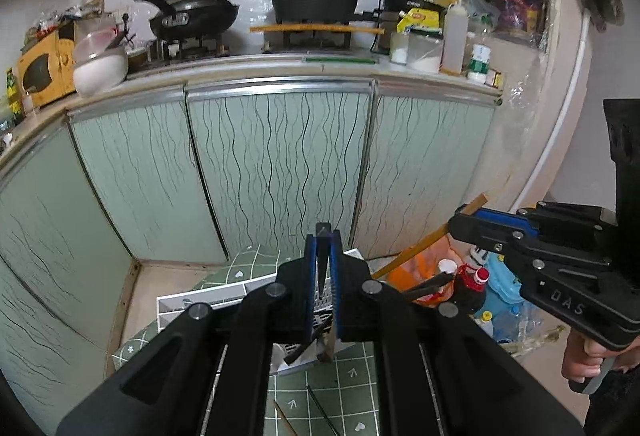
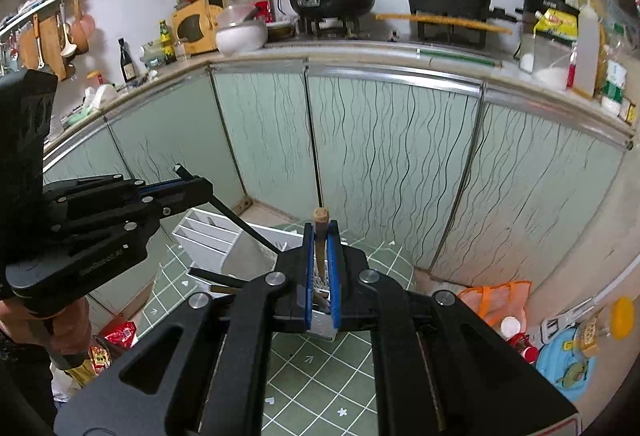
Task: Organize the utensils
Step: 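Lower the black chopstick into the holder with the left tool while the right tool inserts the wooden one, then open both tools and pull them back toward the last two chopsticks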
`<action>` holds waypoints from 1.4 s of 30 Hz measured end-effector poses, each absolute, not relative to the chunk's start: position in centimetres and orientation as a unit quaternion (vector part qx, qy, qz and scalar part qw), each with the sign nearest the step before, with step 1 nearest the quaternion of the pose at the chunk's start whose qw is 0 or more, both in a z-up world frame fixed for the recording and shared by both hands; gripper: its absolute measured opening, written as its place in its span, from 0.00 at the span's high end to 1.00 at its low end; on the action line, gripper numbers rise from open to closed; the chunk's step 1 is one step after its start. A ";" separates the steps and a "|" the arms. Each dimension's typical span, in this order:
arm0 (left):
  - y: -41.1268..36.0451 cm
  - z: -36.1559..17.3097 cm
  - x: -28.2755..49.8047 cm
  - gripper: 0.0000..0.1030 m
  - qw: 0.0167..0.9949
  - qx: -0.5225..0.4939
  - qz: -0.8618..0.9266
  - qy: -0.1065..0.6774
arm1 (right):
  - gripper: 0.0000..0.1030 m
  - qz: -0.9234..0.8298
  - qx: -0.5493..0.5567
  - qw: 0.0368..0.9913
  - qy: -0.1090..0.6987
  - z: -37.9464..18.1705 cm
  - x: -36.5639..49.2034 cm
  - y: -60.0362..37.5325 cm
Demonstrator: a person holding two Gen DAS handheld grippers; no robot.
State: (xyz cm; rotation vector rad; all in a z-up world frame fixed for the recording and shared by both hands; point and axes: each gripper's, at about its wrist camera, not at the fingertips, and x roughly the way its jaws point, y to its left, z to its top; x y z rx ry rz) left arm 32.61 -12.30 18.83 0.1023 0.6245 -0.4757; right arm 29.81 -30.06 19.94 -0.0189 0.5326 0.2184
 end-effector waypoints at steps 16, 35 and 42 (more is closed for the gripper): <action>-13.1 15.4 34.1 0.75 0.913 0.068 -0.235 0.328 | 0.50 0.099 -0.009 0.956 0.275 16.6 32.0 -30.6; -8.5 17.2 29.8 0.04 0.934 0.068 -0.204 0.286 | 0.08 0.085 -0.048 0.967 0.237 17.6 26.6 -30.7; -6.5 16.2 25.8 0.04 0.944 0.068 -0.175 0.270 | 0.08 0.080 -0.046 0.969 0.230 15.7 23.5 -30.3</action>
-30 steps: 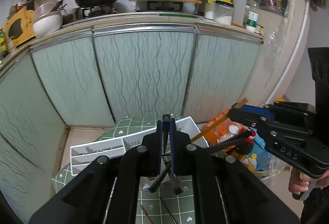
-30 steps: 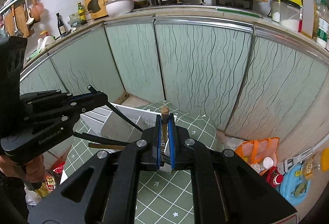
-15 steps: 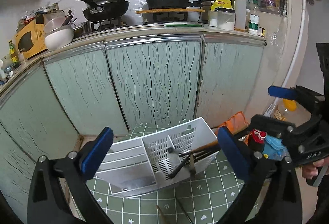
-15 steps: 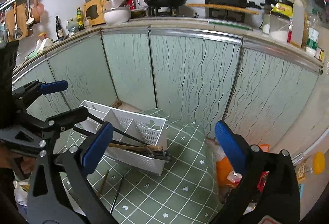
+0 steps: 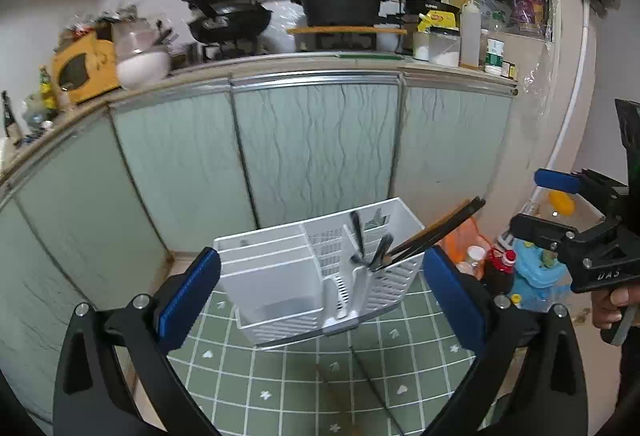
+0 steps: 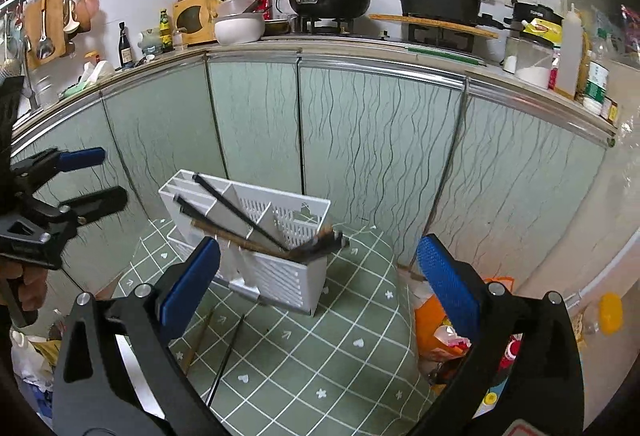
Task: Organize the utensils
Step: 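Open both tools and pull them back toward the last two chopsticks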
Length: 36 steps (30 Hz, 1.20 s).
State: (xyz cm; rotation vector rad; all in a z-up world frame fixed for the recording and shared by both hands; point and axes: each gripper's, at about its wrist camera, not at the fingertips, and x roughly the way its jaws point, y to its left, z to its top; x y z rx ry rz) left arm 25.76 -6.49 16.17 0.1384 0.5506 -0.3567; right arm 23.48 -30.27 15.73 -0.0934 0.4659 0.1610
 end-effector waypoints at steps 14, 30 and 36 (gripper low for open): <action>-4.1 11.5 19.3 0.04 0.950 0.065 -0.140 0.270 | 0.08 0.068 -0.057 0.966 0.241 9.1 18.7 -28.0; -1.5 4.6 14.8 0.04 0.950 0.035 -0.090 0.296 | 0.08 0.042 -0.061 0.965 0.250 3.2 14.5 -26.0; -1.3 1.8 13.8 0.04 0.950 0.034 -0.078 0.301 | 0.08 0.042 -0.065 0.960 0.268 0.1 13.8 -25.6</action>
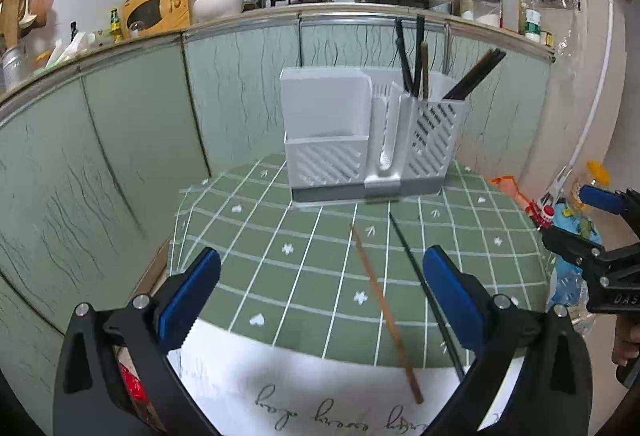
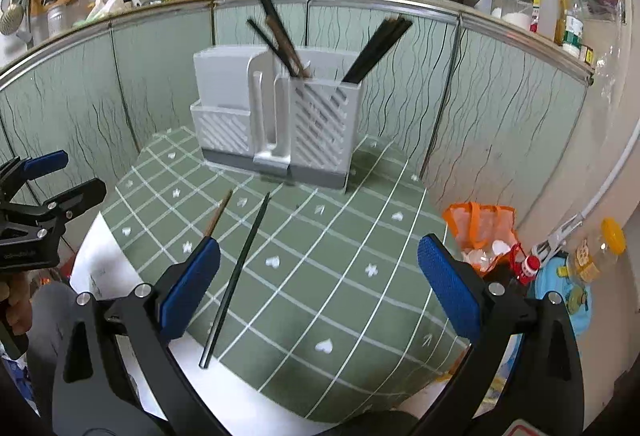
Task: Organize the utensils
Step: 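Open both tools and pull them back toward the last two chopsticks, then close the left tool on a wooden chopstick while the right tool grasps a black chopstick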
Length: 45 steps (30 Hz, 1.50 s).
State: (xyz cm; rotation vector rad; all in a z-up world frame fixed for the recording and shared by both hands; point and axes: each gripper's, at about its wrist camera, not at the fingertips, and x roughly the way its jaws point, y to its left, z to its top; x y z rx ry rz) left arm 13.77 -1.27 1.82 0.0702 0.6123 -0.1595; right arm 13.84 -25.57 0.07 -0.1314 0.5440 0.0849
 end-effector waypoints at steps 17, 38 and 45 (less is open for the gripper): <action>-0.7 -5.9 12.0 0.04 0.936 0.040 -0.078 0.342 | 0.08 0.085 -0.080 0.940 0.321 -9.3 13.6 -22.3; -0.5 -7.5 11.8 0.04 0.928 0.048 -0.082 0.359 | 0.93 0.095 -0.071 0.937 0.329 -12.1 13.7 -19.6; -2.0 -7.8 11.5 0.04 0.925 0.054 -0.095 0.363 | 0.94 0.083 -0.039 0.938 0.335 -11.9 13.9 -20.8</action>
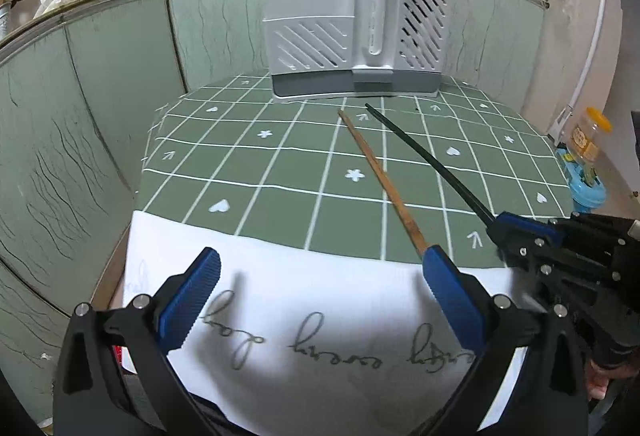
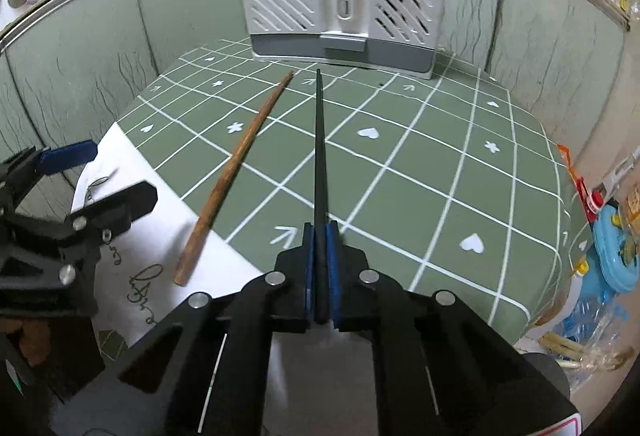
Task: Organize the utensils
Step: 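Close the left tool on a wooden chopstick while the right tool grasps a black chopstick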
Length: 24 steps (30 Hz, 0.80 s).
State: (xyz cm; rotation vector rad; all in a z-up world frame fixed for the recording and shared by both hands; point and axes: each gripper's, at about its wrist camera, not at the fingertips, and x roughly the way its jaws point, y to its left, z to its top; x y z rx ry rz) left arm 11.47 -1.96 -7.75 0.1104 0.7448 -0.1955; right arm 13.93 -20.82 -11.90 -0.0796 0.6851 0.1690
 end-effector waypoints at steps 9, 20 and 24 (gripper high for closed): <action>-4.8 -8.6 11.2 0.07 0.922 0.058 -0.119 0.363 | 0.94 0.065 -0.023 0.938 0.338 -11.6 13.6 -23.5; -7.3 -10.0 11.0 0.51 0.921 0.086 -0.103 0.367 | 0.94 0.060 -0.010 0.940 0.336 -11.4 13.3 -25.0; -6.5 -9.9 11.1 0.85 0.925 0.096 -0.069 0.360 | 0.94 0.058 -0.011 0.940 0.335 -11.4 13.3 -24.9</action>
